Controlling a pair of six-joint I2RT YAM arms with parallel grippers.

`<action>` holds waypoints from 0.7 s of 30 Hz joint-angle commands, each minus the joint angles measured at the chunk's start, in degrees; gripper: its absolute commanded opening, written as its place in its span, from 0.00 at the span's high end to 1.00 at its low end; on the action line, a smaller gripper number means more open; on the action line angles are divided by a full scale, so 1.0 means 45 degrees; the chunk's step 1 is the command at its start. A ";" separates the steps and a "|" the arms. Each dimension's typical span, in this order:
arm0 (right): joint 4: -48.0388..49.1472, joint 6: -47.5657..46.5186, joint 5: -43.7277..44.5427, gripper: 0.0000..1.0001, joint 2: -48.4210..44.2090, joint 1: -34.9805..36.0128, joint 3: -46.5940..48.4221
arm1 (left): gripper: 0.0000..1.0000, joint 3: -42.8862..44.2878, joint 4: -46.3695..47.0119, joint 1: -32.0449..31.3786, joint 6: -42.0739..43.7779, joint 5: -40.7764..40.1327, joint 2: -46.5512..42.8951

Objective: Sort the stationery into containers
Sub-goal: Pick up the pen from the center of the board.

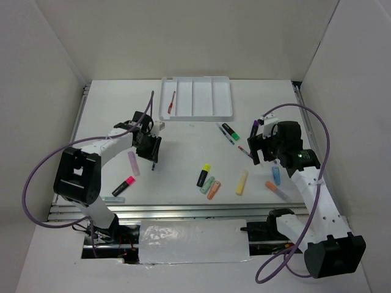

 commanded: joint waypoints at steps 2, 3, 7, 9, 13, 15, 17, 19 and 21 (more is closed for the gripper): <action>-0.0477 -0.0440 -0.0271 0.02 0.0192 0.0500 0.1075 | 0.57 0.0412 0.0666 -0.0016 -0.0851 -0.1139 0.0289; -0.0497 -0.0460 -0.0252 0.02 0.0328 0.0676 0.1250 | 0.56 0.0451 0.0763 -0.0074 -0.0910 -0.1295 0.0386; -0.0731 -0.0615 -0.0524 0.02 0.0757 0.1184 0.1875 | 0.56 0.0549 0.0784 -0.0211 -0.0930 -0.1512 0.0933; -0.0848 -0.0675 -0.0681 0.02 0.1011 0.1554 0.2247 | 0.56 0.0530 0.0842 -0.0309 -0.0891 -0.1375 0.1070; -0.0732 -0.1103 -0.0021 0.01 0.1616 0.2336 0.2696 | 0.57 0.0588 0.0920 -0.0582 -0.0813 -0.1316 0.1500; -0.0634 -0.1628 0.0563 0.01 0.1890 0.2746 0.2814 | 0.56 0.0627 0.0863 -0.0602 -0.0754 -0.1316 0.1772; -0.0634 -0.2059 0.1113 0.02 0.2183 0.3371 0.3126 | 0.59 0.0608 0.0765 -0.0602 -0.0657 -0.1258 0.2027; -0.0789 -0.2762 0.1466 0.04 0.2652 0.3838 0.3496 | 0.65 0.0589 0.0687 -0.0603 -0.0540 -0.1180 0.2320; -0.0887 -0.3660 0.1467 0.05 0.2906 0.3997 0.3654 | 0.70 0.0608 0.0492 -0.0583 -0.0364 -0.0985 0.2515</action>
